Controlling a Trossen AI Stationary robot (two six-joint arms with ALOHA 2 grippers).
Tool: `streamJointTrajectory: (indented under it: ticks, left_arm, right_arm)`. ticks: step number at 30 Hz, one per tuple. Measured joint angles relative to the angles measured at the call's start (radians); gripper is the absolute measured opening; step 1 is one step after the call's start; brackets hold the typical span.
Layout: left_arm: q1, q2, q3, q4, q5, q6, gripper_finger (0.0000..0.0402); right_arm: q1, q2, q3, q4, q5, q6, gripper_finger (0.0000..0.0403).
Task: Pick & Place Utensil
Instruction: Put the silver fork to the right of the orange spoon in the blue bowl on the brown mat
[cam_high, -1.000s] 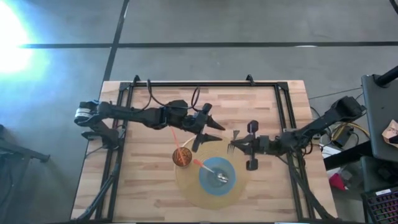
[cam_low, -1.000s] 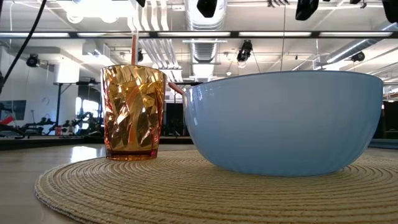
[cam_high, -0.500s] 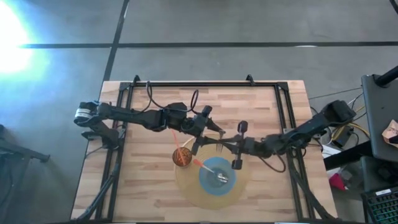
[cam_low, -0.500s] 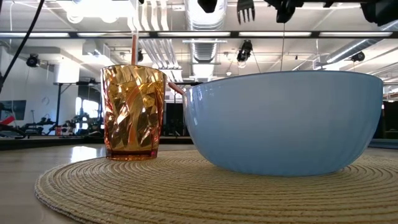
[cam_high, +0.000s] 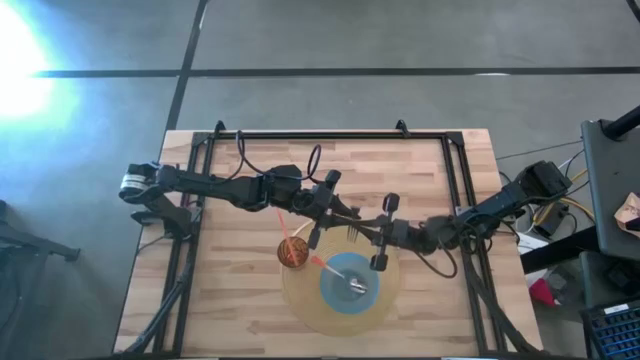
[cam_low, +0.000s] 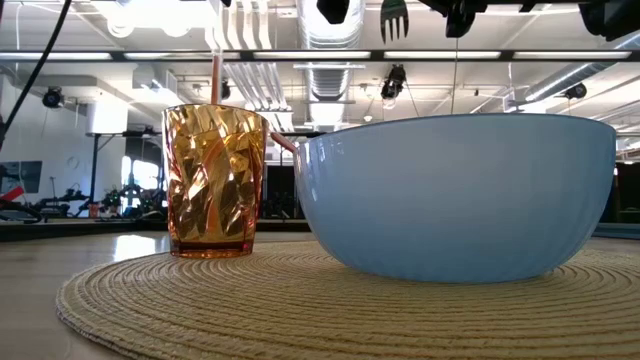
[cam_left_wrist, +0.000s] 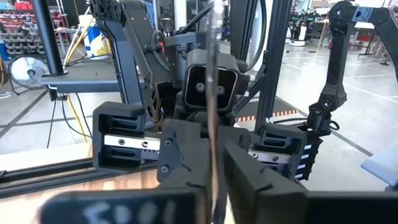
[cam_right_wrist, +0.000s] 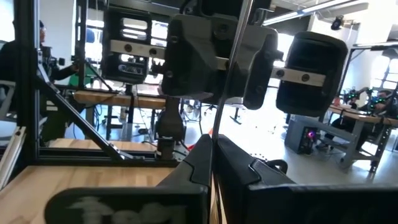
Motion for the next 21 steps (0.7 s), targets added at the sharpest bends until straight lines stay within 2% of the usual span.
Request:
streamJointTrajectory:
  ticks: [3, 11, 16, 21]
  left_arm:
    - [0.0, 0.0, 0.0, 0.0, 0.0, -0.002, 0.0007]
    - [0.0, 0.0, 0.0, -0.004, 0.0, -0.002, 0.0004]
    - [-0.001, 0.0, 0.0, -0.031, -0.052, 0.007, 0.0003]
    - [-0.001, 0.0, 0.0, -0.089, -0.126, 0.012, 0.0002]
  right_arm:
    - [0.0, 0.0, 0.0, 0.0, -0.002, -0.004, 0.0008]
    - [0.0, -0.001, 0.0, -0.007, -0.001, 0.061, 0.0014]
    - [-0.001, -0.016, 0.001, -0.023, 0.002, 0.071, 0.0053]
    - [-0.001, -0.102, 0.001, -0.194, 0.002, 0.165, 0.0108]
